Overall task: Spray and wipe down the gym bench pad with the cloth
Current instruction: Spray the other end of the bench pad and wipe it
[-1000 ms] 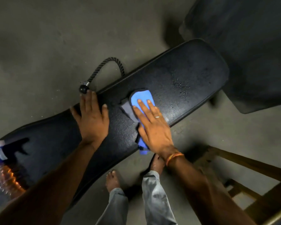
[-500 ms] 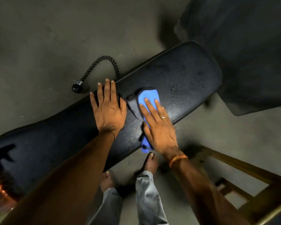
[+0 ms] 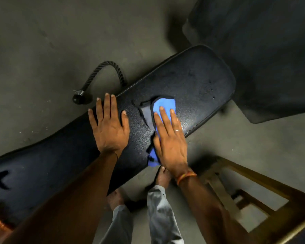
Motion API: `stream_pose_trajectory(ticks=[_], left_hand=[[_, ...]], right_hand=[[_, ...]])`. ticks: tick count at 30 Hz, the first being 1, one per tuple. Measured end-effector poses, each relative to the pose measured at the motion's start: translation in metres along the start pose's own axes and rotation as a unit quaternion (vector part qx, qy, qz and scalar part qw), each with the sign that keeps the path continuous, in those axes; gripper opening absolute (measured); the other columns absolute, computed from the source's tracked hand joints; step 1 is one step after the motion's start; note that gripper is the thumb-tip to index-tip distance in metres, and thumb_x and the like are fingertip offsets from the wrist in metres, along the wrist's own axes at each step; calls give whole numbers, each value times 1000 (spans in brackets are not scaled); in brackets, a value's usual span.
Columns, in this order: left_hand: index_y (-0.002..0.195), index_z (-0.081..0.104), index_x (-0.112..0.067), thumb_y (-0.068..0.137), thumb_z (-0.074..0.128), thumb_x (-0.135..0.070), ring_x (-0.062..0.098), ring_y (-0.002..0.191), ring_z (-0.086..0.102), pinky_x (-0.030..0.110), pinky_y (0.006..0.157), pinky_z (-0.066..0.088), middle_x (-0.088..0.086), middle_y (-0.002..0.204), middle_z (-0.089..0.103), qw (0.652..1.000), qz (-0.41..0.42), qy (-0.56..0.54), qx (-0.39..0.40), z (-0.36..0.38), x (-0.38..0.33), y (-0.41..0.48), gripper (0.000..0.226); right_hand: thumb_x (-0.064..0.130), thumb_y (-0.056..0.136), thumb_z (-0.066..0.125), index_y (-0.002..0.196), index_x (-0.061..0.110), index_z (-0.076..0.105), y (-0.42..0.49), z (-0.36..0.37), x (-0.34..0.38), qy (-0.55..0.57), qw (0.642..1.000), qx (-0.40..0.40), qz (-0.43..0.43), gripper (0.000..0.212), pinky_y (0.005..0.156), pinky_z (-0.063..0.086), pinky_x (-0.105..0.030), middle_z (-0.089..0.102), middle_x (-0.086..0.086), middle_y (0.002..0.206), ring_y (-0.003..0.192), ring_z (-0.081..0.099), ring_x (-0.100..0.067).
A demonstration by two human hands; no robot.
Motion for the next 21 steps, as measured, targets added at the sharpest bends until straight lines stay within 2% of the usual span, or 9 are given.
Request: stream_pose_trajectory(ticks=[4, 7, 11, 13, 17, 19, 21], left_hand=[[161, 21, -18, 106, 27, -44, 26, 157, 16, 56, 125, 13, 2, 169, 21, 1000, 0, 0, 1, 2, 0, 1, 61], [161, 21, -18, 106, 28, -44, 25, 157, 16, 55, 126, 12, 1, 169, 21, 1000, -3, 1, -2, 4, 2, 1, 61], [161, 21, -18, 106, 30, -43, 26, 157, 16, 55, 126, 12, 1, 169, 21, 1000, -2, -3, -4, 4, 2, 0, 61], [161, 21, -18, 106, 30, -42, 26, 157, 16, 55, 126, 12, 1, 169, 21, 1000, -5, 1, -5, 4, 2, 0, 60], [161, 21, -18, 106, 31, -41, 25, 157, 16, 54, 126, 13, 1, 169, 21, 1000, -8, -1, -2, 3, 1, 1, 60], [161, 21, -18, 106, 31, -40, 26, 157, 17, 54, 126, 13, 2, 169, 22, 1000, -7, 2, -2, 2, 0, 1, 60], [161, 22, -18, 107, 32, -40, 25, 156, 18, 54, 125, 14, 2, 169, 22, 1000, -4, -1, -1, 1, -2, 1, 59]], right_hand=[[23, 94, 45, 158, 15, 33, 21, -24, -71, 11, 997, -40, 68, 66, 125, 21, -53, 25, -5, 168, 158, 10, -32], [25, 95, 39, 155, 6, 37, 73, -44, -127, 11, 982, -92, 164, 63, 127, 15, -47, 28, -14, 165, 155, 14, -42], [27, 95, 36, 155, 0, 32, 100, -48, -131, 3, 962, -108, 252, 67, 128, 10, -45, 24, -20, 165, 154, 14, -45], [28, 96, 35, 157, 0, 28, 90, -39, -90, -7, 970, -104, 219, 68, 128, 12, -48, 21, -21, 166, 155, 13, -43], [28, 94, 35, 159, 7, 27, 61, -7, -8, 6, 993, -36, 113, 69, 127, 17, -48, 17, -13, 169, 157, 8, -37], [28, 94, 36, 158, 10, 30, 65, -7, -3, -1, 999, -11, 40, 67, 125, 21, -50, 20, -11, 169, 157, 10, -35], [27, 95, 41, 159, 13, 30, 88, -15, -23, -15, 1000, -2, 8, 66, 126, 19, -51, 21, -7, 169, 157, 11, -34]])
Point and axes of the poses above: each hand's wrist, its own y-axis towards the middle knuckle, its own z-axis out of the palm, x = y × z, the point moved 10 cm from there along y, towards the middle knuckle
